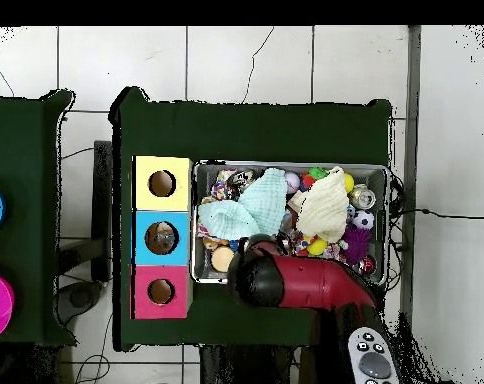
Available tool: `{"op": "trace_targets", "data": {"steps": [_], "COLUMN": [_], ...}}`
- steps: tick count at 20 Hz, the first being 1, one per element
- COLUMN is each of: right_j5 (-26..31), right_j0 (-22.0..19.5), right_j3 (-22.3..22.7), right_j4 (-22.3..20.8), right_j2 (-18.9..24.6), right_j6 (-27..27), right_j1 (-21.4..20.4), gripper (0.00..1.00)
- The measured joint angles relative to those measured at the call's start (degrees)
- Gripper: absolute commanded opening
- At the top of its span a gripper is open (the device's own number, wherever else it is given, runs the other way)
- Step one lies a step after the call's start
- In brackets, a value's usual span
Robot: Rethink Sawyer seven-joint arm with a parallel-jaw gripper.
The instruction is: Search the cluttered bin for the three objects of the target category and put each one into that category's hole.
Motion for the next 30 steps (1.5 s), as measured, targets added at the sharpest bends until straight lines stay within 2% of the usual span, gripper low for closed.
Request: {"op": "trace_targets", "data": {"steps": [9,16,18,24,30], "right_j5": [-0.9,-6.9,-8.6,-9.0,-9.0], "right_j0": [1.1,1.2,1.4,4.2,5.6], "right_j3": [-0.2,-0.6,-1.2,-3.9,-6.4], "right_j4": [-4.6,-7.8,-9.1,-12.8,-16.5], "right_j2": [-4.6,-7.0,-7.6,-10.0,-10.2], "right_j6": [0.0,0.0,0.0,0.0,0.0], "right_j1": [2.2,6.8,8.1,10.2,10.3], "gripper": [1.00,1.00,1.00,1.00,1.00]}}
